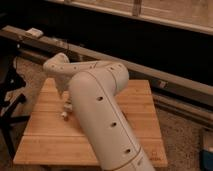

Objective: Place the bottle in the ceramic bowl

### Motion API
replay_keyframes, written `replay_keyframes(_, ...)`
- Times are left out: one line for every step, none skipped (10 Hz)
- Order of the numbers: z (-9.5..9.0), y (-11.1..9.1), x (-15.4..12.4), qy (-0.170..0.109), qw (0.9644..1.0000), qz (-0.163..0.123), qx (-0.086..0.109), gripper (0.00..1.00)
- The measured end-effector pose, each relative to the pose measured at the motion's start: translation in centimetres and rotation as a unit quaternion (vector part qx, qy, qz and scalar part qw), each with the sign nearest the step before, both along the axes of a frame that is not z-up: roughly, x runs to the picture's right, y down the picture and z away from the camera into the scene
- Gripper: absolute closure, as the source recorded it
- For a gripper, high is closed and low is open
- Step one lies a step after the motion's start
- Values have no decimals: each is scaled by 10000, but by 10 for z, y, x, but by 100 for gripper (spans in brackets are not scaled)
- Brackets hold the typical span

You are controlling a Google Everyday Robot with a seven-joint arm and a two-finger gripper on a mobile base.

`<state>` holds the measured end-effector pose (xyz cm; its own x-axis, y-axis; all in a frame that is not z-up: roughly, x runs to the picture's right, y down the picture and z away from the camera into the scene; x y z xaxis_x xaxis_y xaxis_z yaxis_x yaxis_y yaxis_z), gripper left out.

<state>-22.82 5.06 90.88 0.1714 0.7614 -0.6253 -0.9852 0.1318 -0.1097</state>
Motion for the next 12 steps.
replay_keyframes(3,2,3,27,10000,16,-37,35)
replay_keyframes(6,4,6,55,9999,27,-82,35)
replay_keyframes(8,6,7,67,9999,26,-115,35)
replay_keyframes(11,8,8,80,9998,25,-165,35)
replay_keyframes(13,9,8,85,9998,14,-195,35)
replay_keyframes(17,14,7,93,9996,-17,-253,35)
replay_keyframes(20,18,5,116,9995,-57,-304,35)
replay_keyframes(23,23,2,122,9992,-81,-370,40)
replay_keyframes(23,24,2,124,9990,-55,-415,49)
replay_keyframes(23,24,3,118,9989,-1,-454,60)
replay_keyframes(18,21,6,91,9989,63,-459,70)
replay_keyframes(8,15,9,28,9989,114,-443,82)
